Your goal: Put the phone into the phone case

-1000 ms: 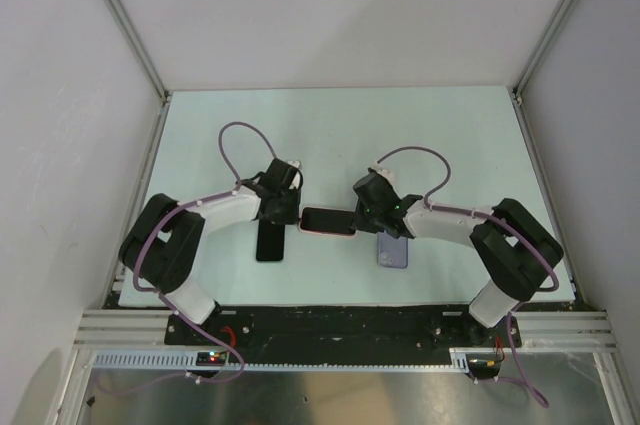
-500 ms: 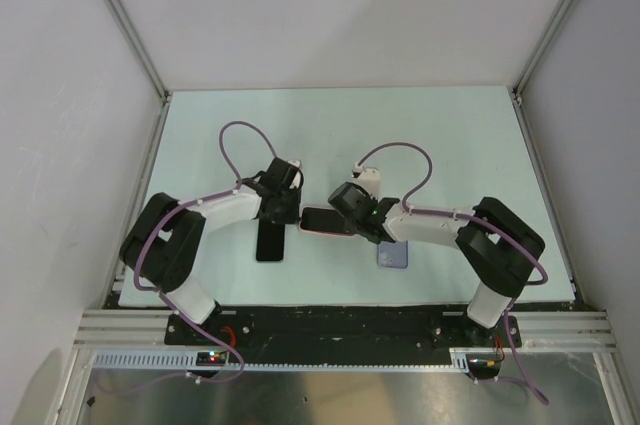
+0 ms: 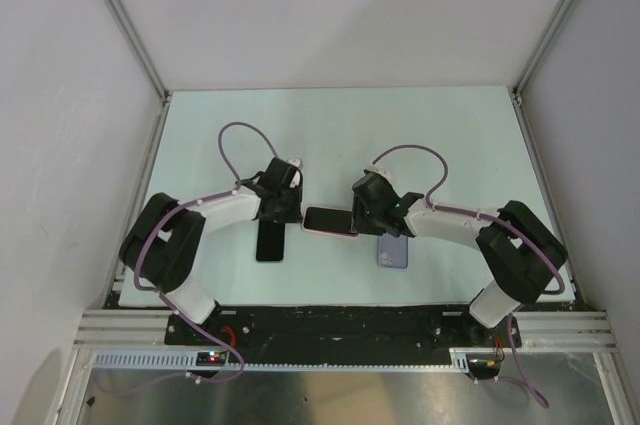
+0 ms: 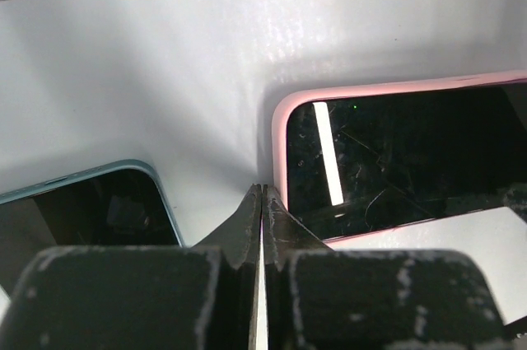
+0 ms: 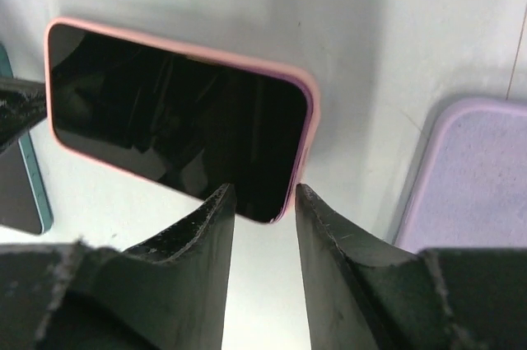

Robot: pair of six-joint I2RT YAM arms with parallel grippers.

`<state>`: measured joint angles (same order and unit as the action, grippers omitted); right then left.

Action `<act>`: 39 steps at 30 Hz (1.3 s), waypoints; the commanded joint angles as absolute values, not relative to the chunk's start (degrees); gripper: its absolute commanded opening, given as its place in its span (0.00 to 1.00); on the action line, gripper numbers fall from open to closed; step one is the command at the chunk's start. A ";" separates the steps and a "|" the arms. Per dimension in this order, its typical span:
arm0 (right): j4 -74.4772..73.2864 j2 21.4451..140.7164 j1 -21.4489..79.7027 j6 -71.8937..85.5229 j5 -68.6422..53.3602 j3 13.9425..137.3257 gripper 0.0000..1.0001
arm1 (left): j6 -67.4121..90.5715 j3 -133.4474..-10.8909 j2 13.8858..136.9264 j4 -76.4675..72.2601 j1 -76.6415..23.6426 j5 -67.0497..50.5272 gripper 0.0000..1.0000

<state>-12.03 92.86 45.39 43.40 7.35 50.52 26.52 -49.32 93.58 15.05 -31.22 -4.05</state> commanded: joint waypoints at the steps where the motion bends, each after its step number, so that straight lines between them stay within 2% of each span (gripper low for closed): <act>1: -15.60 88.91 45.18 42.69 1.45 49.81 0.40 | 27.27 -48.71 89.80 10.03 -31.18 -7.26 0.03; 13: -14.59 84.04 42.09 42.24 -0.23 48.38 0.46 | 27.49 -46.42 87.15 10.06 -30.94 -6.14 0.10; 24: -7.15 86.17 41.77 45.70 -4.16 42.74 0.30 | 29.52 -45.60 82.59 9.98 -31.46 -7.22 0.16; 36: -6.59 83.40 42.46 46.83 1.29 42.16 0.27 | 31.34 -46.92 84.23 7.93 -35.89 -9.44 0.14; 39: -6.14 84.22 41.81 46.89 1.12 42.16 0.24 | 32.49 -47.62 85.77 6.10 -37.34 -10.99 0.13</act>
<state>-7.94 85.23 42.13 46.13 -0.97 42.30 30.24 -46.09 84.49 10.13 -35.57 -8.25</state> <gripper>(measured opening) 0.258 0.142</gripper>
